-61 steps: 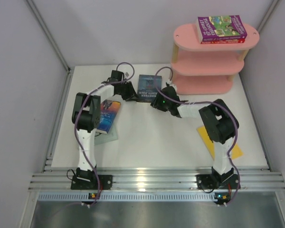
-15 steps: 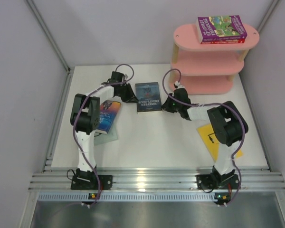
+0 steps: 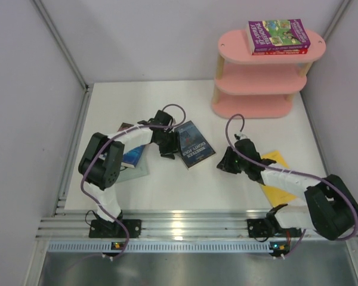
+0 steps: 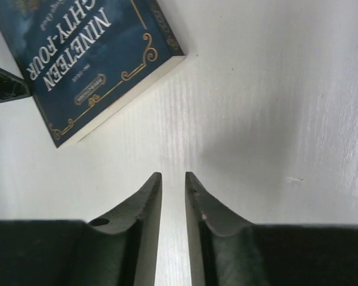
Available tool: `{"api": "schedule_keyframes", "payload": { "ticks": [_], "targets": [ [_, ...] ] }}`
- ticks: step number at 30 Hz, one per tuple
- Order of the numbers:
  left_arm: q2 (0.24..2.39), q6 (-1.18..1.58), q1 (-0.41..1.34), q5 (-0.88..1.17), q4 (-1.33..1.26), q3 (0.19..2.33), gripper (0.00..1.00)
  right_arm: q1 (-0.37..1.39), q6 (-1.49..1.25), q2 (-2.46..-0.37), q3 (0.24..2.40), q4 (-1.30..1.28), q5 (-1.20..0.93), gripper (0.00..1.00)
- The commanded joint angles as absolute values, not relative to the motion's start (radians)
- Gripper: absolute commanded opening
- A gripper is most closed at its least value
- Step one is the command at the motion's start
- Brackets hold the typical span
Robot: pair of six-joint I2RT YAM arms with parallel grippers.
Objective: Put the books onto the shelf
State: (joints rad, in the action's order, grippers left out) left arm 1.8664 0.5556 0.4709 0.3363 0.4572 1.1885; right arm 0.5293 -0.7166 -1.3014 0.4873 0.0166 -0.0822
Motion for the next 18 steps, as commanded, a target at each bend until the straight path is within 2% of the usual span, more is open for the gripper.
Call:
{"api": "schedule_keyframes", "payload": {
  "ticks": [1,4,8,10,14,18],
  "targets": [
    [1.798,0.549,0.449,0.220,0.508,1.215,0.50,0.532,-0.681,-1.221,0.553,-0.036,-0.057,0.25],
    [1.812,0.557,0.434,0.210,0.526,1.259,0.55,0.508,-0.586,-1.267,0.659,-0.049,-0.087,0.36],
    [1.816,0.597,0.410,0.196,0.491,1.253,0.57,0.462,-0.462,-1.420,0.810,-0.044,-0.205,0.55],
    [1.822,0.621,0.403,0.209,0.440,1.232,0.58,0.445,-0.436,-1.510,0.897,-0.043,-0.233,0.61],
    [1.851,0.647,0.402,0.252,0.371,1.210,0.59,0.420,-0.396,-1.653,1.018,-0.040,-0.296,0.67],
    [1.881,0.657,0.400,0.271,0.344,1.207,0.58,0.420,-0.385,-1.770,1.112,-0.031,-0.304,0.68]
  ]
}}
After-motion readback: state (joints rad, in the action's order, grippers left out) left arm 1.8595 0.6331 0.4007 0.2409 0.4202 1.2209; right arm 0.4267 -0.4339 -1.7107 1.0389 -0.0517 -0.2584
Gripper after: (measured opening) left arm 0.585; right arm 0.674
